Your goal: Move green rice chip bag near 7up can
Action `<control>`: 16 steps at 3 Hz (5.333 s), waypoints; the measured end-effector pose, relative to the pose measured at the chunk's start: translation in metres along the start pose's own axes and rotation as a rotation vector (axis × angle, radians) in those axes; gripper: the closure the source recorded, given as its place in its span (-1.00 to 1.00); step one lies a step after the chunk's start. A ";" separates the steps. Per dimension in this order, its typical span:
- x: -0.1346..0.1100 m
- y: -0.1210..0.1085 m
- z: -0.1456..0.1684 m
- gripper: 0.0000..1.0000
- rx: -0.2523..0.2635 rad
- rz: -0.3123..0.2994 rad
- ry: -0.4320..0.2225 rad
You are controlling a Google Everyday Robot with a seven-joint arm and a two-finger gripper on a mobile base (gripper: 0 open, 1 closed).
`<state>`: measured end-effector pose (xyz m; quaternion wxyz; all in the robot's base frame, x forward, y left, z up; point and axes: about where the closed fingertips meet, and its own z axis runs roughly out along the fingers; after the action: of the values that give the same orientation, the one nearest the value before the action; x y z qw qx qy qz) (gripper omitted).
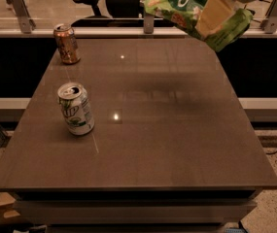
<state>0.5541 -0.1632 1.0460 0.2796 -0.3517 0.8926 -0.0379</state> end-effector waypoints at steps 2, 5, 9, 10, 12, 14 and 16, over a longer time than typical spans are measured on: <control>0.030 0.013 -0.013 1.00 -0.023 -0.050 0.084; 0.070 0.044 0.046 1.00 -0.157 -0.141 0.105; 0.070 0.118 0.066 1.00 -0.328 -0.453 0.076; 0.082 0.121 0.082 1.00 -0.377 -0.445 0.089; 0.096 0.140 0.115 1.00 -0.436 -0.452 0.099; 0.084 0.171 0.111 1.00 -0.438 -0.523 0.044; 0.085 0.172 0.113 0.19 -0.440 -0.524 0.046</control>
Offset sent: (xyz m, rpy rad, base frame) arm -0.0473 -0.0248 -0.0283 -0.0993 0.1598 0.0365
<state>0.4586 -0.0747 0.8660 0.1577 -0.6201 0.7647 0.0769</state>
